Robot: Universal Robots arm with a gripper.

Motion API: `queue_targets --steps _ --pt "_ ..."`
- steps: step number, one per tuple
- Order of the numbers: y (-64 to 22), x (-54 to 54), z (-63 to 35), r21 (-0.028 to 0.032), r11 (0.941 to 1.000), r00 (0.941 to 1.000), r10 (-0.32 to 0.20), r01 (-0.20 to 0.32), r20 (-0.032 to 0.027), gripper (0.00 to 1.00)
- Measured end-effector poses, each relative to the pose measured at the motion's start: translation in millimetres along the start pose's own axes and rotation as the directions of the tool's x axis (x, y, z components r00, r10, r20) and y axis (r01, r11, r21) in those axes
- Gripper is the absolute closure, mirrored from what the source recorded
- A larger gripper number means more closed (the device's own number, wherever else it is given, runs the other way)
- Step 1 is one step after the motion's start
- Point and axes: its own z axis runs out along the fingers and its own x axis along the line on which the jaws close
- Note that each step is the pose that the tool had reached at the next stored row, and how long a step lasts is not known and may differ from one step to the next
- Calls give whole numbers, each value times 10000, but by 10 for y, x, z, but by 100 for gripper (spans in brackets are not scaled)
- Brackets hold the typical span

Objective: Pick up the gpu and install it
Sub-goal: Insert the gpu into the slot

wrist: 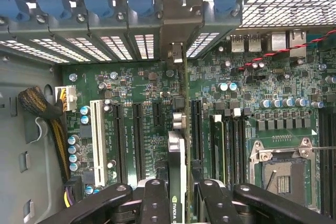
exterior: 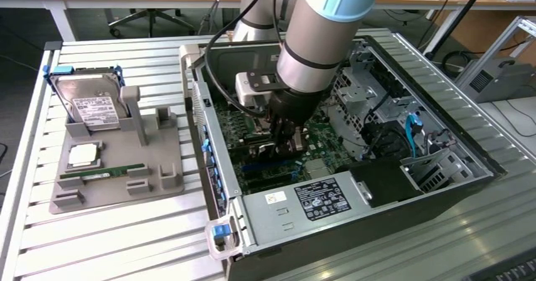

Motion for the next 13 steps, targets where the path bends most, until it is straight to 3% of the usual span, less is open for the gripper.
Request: queue_targets --steps 13 --pt "-1 0 11 5 10000 10000 -1 1 8 73"
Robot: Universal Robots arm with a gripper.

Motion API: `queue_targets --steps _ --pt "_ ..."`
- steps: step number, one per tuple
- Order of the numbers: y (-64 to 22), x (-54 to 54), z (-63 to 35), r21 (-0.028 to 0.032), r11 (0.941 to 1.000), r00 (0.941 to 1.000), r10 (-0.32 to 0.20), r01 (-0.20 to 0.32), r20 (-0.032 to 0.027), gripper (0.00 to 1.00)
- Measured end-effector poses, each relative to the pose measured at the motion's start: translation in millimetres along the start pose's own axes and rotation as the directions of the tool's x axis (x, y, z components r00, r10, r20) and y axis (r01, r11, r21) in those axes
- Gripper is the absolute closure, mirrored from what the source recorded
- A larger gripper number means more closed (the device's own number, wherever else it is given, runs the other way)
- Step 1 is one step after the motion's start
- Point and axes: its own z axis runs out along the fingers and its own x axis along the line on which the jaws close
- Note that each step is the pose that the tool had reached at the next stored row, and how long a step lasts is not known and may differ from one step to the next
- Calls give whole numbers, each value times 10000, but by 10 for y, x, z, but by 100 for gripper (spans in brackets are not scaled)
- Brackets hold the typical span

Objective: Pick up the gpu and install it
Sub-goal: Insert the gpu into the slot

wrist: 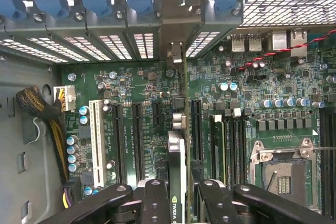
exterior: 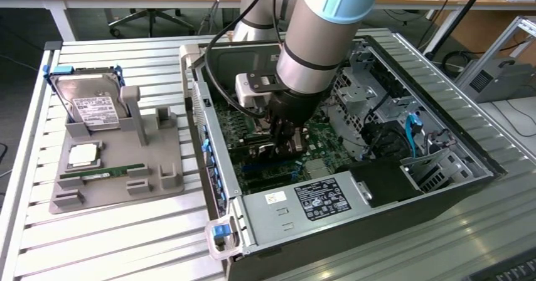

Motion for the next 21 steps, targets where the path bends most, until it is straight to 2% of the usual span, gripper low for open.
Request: queue_targets --steps 5,21 --pt "2 -2 -37 -1 10000 10000 0 0 0 73" --pt "2 -2 -38 -1 10000 10000 0 0 -2 73"
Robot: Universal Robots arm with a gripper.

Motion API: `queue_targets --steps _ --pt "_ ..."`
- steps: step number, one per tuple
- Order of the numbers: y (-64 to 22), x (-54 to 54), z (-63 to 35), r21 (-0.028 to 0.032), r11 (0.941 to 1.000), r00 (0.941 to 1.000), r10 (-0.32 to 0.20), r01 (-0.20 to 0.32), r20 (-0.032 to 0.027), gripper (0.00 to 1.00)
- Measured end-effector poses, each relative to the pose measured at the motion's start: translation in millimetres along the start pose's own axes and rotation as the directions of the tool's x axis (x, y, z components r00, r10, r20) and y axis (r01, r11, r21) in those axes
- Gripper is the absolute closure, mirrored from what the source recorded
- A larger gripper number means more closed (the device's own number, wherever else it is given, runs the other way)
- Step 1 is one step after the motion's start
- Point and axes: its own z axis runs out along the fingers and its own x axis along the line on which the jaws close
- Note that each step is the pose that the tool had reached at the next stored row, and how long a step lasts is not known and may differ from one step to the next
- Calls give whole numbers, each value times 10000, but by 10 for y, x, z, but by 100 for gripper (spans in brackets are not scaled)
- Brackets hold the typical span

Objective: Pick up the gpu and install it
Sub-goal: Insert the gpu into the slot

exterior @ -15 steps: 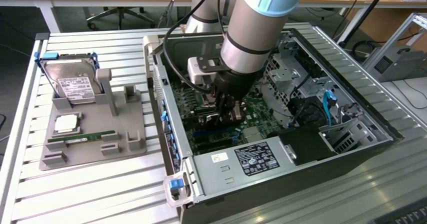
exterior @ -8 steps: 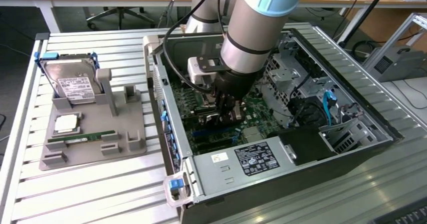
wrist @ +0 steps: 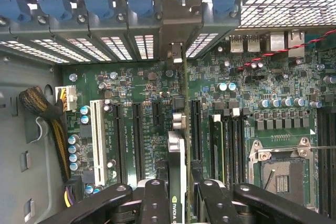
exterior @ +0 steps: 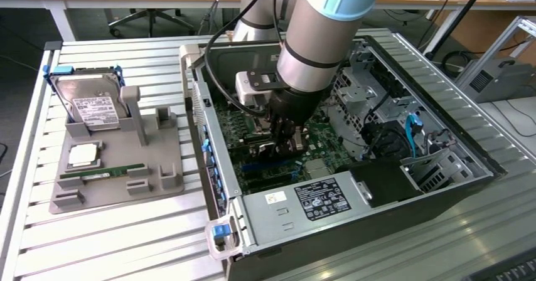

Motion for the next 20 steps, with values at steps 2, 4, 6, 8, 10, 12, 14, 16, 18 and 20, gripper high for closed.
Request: queue_targets --steps 2,4,6,8,10,12,14,16,18,20 --pt "0 0 0 0 10000 10000 0 0 0 73" --pt "0 0 0 0 10000 10000 -7 7 0 73" --pt "0 0 0 0 10000 10000 -7 7 0 73" --pt "-1 1 5 15 10000 10000 -9 9 -2 73" --pt "-1 1 7 21 10000 10000 -9 9 -1 73" --pt "0 1 8 22 10000 10000 -8 8 1 73" --pt "0 1 8 22 10000 10000 -8 8 1 73" --pt "-1 1 11 23 10000 10000 -8 8 2 73" --pt "-1 1 13 25 10000 10000 -8 8 2 73" --pt "-1 1 13 24 10000 10000 -8 8 -1 73"
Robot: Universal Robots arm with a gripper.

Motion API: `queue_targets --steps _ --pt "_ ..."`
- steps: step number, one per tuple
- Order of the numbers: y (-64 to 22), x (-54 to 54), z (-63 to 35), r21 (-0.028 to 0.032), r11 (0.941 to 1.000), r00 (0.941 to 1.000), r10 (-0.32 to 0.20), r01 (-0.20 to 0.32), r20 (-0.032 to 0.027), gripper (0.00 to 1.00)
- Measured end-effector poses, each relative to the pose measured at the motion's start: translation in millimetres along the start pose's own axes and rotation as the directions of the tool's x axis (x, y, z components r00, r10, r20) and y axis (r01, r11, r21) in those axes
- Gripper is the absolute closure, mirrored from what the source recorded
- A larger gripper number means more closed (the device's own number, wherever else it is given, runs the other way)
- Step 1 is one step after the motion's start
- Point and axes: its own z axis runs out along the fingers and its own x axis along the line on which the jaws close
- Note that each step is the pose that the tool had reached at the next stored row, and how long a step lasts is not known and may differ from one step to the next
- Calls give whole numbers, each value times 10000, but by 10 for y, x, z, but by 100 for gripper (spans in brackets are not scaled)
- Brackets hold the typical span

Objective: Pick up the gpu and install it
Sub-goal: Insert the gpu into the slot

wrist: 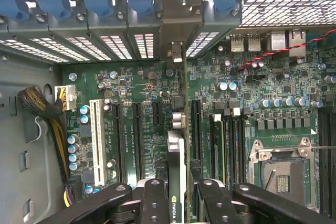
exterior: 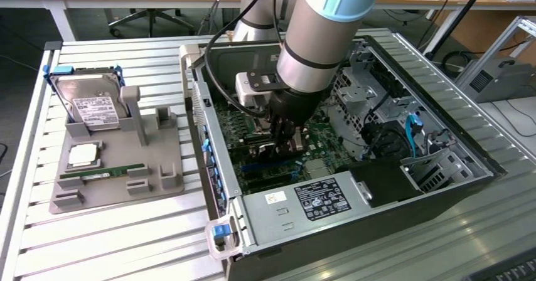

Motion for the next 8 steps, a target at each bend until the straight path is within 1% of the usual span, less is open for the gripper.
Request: queue_targets --steps 8 --pt "0 1 12 0 10000 10000 1 -1 -1 73"
